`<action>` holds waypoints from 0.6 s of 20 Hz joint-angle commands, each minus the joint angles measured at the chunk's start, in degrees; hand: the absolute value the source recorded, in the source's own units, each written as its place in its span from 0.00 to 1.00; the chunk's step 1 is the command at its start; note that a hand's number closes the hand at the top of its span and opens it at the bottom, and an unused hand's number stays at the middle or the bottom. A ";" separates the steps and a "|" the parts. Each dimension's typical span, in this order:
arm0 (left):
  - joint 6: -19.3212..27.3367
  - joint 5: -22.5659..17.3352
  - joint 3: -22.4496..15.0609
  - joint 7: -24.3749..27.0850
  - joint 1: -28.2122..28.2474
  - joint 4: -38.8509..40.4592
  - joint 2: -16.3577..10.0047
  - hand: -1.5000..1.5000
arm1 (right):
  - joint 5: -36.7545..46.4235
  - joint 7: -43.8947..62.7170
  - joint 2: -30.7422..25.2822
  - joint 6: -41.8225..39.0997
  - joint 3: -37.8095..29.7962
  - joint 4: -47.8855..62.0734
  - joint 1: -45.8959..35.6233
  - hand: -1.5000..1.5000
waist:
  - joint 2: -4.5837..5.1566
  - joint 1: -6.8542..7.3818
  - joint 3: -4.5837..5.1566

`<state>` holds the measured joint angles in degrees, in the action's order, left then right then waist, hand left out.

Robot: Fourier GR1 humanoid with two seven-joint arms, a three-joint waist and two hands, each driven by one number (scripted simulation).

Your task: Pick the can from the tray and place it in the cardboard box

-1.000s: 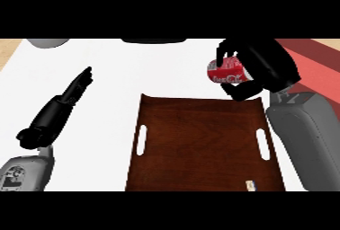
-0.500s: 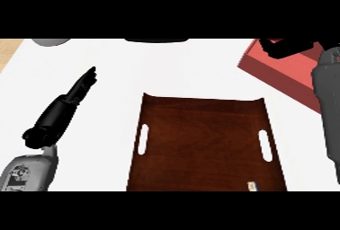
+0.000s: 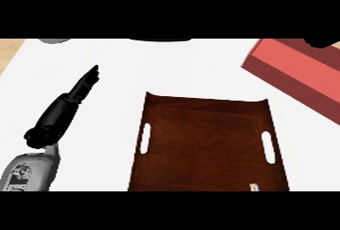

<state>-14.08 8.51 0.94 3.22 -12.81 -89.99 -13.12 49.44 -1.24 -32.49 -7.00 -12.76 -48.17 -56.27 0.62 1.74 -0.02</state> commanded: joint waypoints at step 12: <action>-1.31 -0.27 0.47 0.71 -2.33 2.15 -0.27 0.50 | 8.03 -12.33 -12.32 -14.92 5.37 30.09 -5.74 1.00 | 0.84 1.90 -0.09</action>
<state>-15.17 7.90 1.74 3.71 -15.47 -87.93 -13.42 55.22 -11.90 -42.57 -18.57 -8.91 -23.86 -60.46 1.35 3.11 -0.10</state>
